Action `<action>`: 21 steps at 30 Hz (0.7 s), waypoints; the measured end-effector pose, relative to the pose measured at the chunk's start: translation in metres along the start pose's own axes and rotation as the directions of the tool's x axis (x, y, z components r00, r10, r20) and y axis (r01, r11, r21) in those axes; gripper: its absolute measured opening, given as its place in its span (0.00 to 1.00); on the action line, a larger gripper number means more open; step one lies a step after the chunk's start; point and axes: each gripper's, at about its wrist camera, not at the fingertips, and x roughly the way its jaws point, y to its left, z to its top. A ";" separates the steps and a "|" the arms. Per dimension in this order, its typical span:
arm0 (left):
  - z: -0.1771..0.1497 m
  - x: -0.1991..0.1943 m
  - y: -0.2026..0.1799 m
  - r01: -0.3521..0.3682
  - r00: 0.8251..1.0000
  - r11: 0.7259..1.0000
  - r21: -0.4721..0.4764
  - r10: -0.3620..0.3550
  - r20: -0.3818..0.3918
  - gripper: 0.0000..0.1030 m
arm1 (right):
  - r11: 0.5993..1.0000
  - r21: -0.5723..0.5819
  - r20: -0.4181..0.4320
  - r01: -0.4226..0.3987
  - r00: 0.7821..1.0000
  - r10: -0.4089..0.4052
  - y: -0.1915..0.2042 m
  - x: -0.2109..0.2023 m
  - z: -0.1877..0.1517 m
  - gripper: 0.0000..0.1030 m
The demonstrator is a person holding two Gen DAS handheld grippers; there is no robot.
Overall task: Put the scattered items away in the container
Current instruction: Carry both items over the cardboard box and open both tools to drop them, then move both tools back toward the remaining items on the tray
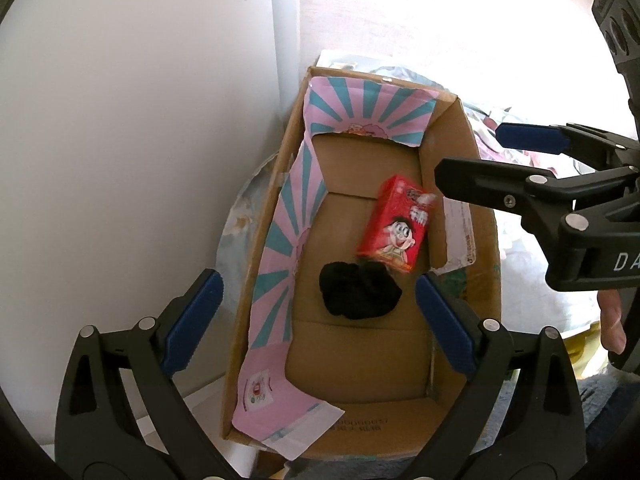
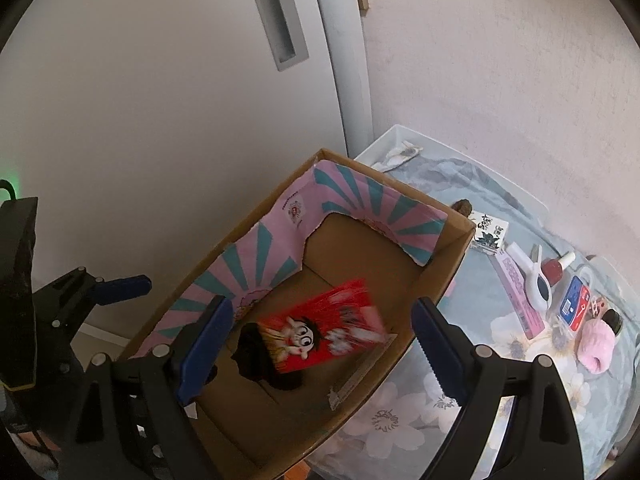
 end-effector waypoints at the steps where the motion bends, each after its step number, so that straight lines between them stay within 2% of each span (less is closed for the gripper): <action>1: 0.000 -0.001 0.000 0.000 1.000 1.000 -0.002 0.000 0.002 0.94 | 1.000 -0.001 0.004 0.001 1.000 -0.001 0.001 -0.001 0.000 0.87; 13: 0.004 -0.003 -0.013 0.004 1.000 1.000 0.014 -0.005 0.015 0.94 | 1.000 0.015 0.057 0.017 0.998 -0.018 -0.004 -0.016 -0.008 0.87; 21: 0.029 -0.003 -0.047 0.028 0.998 0.994 0.103 -0.033 0.047 0.94 | 0.989 0.128 0.126 0.075 0.988 -0.092 -0.046 -0.053 -0.030 0.87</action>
